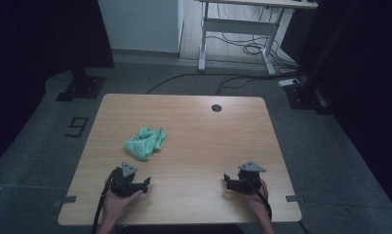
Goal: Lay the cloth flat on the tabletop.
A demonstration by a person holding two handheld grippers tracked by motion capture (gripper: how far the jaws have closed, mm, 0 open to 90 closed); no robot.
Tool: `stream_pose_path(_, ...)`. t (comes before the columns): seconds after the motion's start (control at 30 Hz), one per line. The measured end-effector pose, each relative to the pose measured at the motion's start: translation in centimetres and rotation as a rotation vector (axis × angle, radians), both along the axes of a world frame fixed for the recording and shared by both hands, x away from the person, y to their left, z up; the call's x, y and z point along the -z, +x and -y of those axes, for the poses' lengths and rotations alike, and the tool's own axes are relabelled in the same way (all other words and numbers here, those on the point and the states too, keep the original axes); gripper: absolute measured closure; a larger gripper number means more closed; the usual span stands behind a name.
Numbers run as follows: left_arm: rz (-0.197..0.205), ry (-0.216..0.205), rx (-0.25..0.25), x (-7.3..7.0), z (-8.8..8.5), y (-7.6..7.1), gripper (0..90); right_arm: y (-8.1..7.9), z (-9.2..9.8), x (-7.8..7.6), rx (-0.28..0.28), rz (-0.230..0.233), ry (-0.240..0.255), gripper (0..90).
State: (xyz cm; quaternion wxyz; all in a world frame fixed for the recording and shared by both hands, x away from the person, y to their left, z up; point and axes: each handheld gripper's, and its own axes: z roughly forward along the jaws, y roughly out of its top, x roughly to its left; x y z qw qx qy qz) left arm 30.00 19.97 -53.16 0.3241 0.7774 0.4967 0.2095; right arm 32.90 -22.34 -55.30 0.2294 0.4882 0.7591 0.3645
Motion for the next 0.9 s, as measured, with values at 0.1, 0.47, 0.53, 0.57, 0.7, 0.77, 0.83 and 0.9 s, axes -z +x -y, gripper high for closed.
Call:
stream_pose_path(0.1,0.001,-0.006,-0.012,0.1,-0.3,-0.1,20.1,0.0,-0.1,0.0,0.003,0.004,-0.010,16.9)
stream_pose_path(0.47,0.037,-0.038,-0.024,-0.4,-0.7,-0.3,26.2,-0.1,-0.3,0.0,0.001,0.006,-0.029,17.5)
stream_pose_path(0.53,0.043,-0.044,-0.024,-0.6,-0.8,-0.3,26.5,-0.1,-0.2,0.0,0.003,0.006,-0.030,17.8)
stream_pose_path(0.57,0.046,-0.046,-0.025,-0.7,-0.8,-0.3,27.0,-0.1,-0.2,0.0,0.003,0.006,-0.031,17.8)
stream_pose_path(0.7,0.058,-0.065,-0.027,-1.2,-1.1,-0.3,27.6,-0.1,-0.3,0.0,0.007,0.005,-0.035,18.0)
stream_pose_path(0.77,0.059,-0.070,-0.028,-1.4,-1.1,-0.2,27.8,-0.1,-0.3,0.0,0.008,0.005,-0.036,18.0)
stream_pose_path(0.83,0.057,-0.073,-0.028,-1.6,-1.2,0.0,28.3,-0.1,-0.3,0.0,0.009,0.005,-0.036,18.0)
stream_pose_path(0.9,0.058,-0.077,-0.031,-1.8,-1.3,0.2,28.4,-0.1,-0.2,0.0,0.009,0.006,-0.036,18.1)
